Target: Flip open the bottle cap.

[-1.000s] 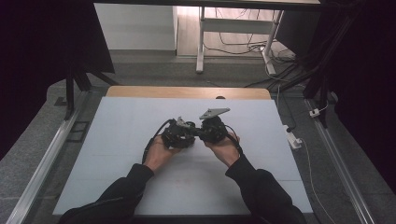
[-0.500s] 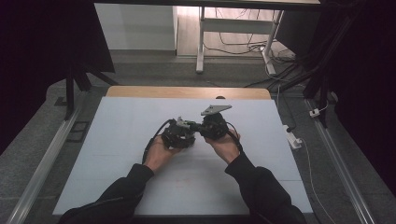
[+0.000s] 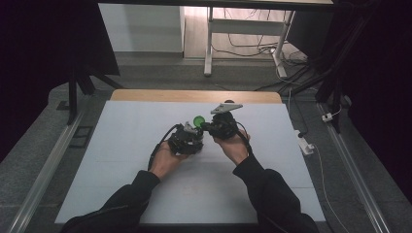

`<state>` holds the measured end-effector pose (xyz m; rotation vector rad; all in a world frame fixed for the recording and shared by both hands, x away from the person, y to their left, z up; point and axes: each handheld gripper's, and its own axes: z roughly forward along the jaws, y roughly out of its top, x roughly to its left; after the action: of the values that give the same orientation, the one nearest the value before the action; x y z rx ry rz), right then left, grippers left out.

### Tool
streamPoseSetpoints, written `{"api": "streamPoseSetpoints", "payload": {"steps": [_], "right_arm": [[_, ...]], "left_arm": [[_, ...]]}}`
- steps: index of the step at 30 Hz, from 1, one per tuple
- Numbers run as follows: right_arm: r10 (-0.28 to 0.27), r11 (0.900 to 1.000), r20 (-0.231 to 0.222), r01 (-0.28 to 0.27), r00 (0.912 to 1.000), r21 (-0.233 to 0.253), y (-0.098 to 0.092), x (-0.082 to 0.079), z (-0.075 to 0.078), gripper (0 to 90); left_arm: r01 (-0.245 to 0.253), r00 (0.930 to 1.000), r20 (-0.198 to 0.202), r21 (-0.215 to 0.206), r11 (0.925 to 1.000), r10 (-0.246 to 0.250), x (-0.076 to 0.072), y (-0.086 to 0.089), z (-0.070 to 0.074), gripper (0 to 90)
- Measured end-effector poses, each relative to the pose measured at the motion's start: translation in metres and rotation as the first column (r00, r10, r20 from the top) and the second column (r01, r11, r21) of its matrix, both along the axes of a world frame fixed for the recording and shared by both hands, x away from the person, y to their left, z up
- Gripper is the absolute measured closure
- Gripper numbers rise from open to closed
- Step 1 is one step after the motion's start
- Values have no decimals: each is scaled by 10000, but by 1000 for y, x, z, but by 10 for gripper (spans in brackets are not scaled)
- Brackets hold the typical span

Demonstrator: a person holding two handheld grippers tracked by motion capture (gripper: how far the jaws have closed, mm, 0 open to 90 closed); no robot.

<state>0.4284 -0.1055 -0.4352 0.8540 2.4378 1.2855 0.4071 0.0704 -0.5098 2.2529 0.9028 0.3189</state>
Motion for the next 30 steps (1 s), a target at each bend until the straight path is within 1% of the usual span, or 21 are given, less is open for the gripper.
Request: {"api": "streamPoseSetpoints", "payload": {"steps": [1, 4, 9, 16, 19, 21, 23, 24, 25, 26, 28, 30], "right_arm": [[-99, 9999, -84, 99, 9999, 88, -2, 4, 0, 896], [-179, 9998, -182, 180, 9997, 88, -3, 7, -2, 896], [-151, 9999, -250, 152, 9996, 50, -3, 7, -4, 895], [-82, 10000, -208, 81, 9998, -52, -2, 5, -5, 894], [-83, 9999, -224, 82, 9997, -60, -2, 4, -4, 890], [-89, 10000, -232, 89, 9997, -32, -3, 3, -4, 859], [-97, 10000, -243, 97, 9997, -14, -4, 2, -3, 854], [-86, 10000, -236, 86, 9997, -5, -4, 2, -3, 846], [-96, 10000, -247, 96, 9996, -7, -5, 0, -1, 826], [-96, 10000, -247, 96, 9996, -7, -5, 0, -1, 826], [-63, 10000, -233, 63, 9997, 28, -6, -3, 1, 801], [-60, 10000, -241, 61, 9997, 25, -6, -4, 2, 788]], "left_arm": [[-11, 10000, 4, -4, 10000, 11, 0, 0, 0, 540], [-18, 10000, 14, -27, 10000, 18, 0, 0, 0, 539], [-13, 10000, 29, -40, 10000, 13, 0, 0, -1, 539], [12, 10000, 36, -31, 10000, -12, 0, 0, -1, 536], [58, 9999, 100, 82, 9999, -59, 0, -1, -1, 529], [119, 9999, 118, 243, 9996, -122, 0, -1, 0, 517], [146, 9999, 56, 235, 9996, -148, 0, -1, 2, 507], [123, 9999, 79, 182, 9998, -124, -1, -1, 2, 497], [100, 9998, 142, 192, 9998, -103, -1, -2, 3, 474], [134, 9997, 176, 277, 9995, -139, -2, -1, 5, 474], [129, 9996, 247, 277, 9995, -136, -4, 0, 7, 446], [124, 9997, 212, 199, 9997, -129, -5, 2, 9, 437]]}}
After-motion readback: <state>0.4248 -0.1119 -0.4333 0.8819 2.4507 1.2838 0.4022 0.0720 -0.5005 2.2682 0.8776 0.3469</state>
